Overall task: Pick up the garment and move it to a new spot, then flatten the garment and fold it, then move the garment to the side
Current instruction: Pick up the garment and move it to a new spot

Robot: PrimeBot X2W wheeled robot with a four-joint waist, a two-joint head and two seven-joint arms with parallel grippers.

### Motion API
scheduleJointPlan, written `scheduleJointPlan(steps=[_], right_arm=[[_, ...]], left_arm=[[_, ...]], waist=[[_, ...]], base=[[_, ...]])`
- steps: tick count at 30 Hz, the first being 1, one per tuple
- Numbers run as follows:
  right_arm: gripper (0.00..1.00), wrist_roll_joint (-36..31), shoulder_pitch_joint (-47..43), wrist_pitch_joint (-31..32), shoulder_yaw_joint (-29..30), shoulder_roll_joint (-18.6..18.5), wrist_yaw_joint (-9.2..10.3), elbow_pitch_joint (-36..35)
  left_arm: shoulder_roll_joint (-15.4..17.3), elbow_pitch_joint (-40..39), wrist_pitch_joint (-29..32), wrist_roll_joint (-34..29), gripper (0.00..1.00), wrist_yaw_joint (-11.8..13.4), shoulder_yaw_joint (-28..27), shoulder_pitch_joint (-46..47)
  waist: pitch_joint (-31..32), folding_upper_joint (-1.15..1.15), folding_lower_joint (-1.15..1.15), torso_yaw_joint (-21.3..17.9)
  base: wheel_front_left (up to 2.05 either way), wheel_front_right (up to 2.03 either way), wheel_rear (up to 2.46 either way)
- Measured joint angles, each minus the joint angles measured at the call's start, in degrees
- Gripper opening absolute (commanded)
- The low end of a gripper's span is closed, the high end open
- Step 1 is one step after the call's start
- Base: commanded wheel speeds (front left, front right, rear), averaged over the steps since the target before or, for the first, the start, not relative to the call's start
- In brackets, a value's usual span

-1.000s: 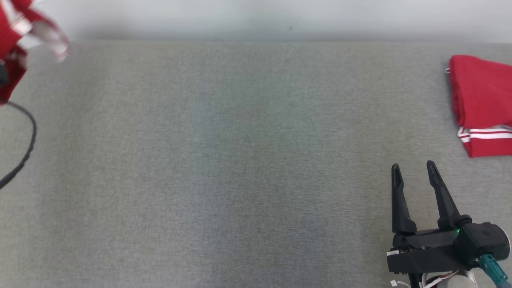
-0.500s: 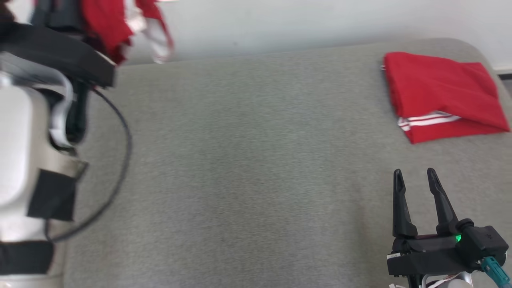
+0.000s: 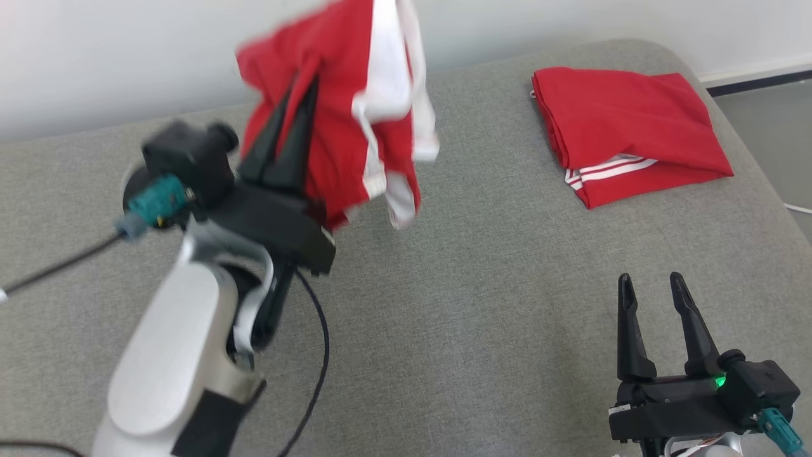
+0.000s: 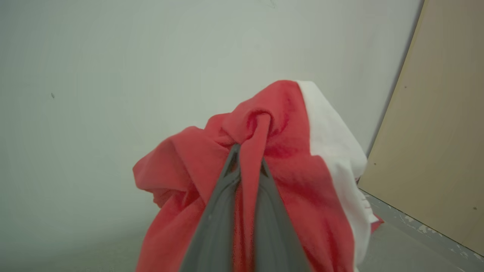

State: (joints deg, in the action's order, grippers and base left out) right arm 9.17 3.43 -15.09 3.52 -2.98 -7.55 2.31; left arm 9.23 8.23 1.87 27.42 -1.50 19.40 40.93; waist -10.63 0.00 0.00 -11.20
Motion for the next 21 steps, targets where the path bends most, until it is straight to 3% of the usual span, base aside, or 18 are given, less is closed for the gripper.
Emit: scheduleJointPlan(steps=[9,17,18,19,20,21], right_arm=[[1.0,0.91,1.02,0.0,-0.98,0.0,0.0,0.82],[1.0,1.44,1.86,0.0,-2.04,0.02,0.0,1.71],[1.0,1.43,1.88,0.0,-2.07,0.01,0.0,1.78],[1.0,1.43,1.87,0.0,-2.03,0.01,0.0,1.85],[1.0,1.4,1.85,0.0,-2.02,0.01,0.0,1.89],[1.0,1.32,1.81,0.0,-1.98,0.01,0.0,1.91]], left_arm=[[-1.97,9.17,-3.74,0.32,0.0,-0.11,3.08,-8.75],[-3.3,21.82,-8.02,-0.12,0.0,-2.59,6.65,-11.48],[-3.41,22.98,-8.46,-0.29,0.17,-3.0,7.34,-11.46],[-3.52,23.92,-9.12,-0.62,0.67,-3.31,8.01,-11.43],[-3.75,24.54,-10.11,-0.71,1.0,-3.55,8.37,-11.35],[-3.93,24.8,-11.06,-0.71,1.0,-3.64,8.67,-11.18]], waist=[[-1.28,0.0,0.0,-1.08],[-1.95,0.01,0.01,-1.51],[-1.86,0.01,0.01,-1.43],[-1.75,0.01,0.01,-1.3],[-1.61,0.01,0.01,-1.14],[-1.42,0.0,0.0,-0.98]], base=[[0.0,0.0,0.0],[0.0,0.0,0.0],[0.0,0.0,0.0],[0.0,0.0,0.0],[0.0,0.0,0.0],[0.0,0.0,0.0]])
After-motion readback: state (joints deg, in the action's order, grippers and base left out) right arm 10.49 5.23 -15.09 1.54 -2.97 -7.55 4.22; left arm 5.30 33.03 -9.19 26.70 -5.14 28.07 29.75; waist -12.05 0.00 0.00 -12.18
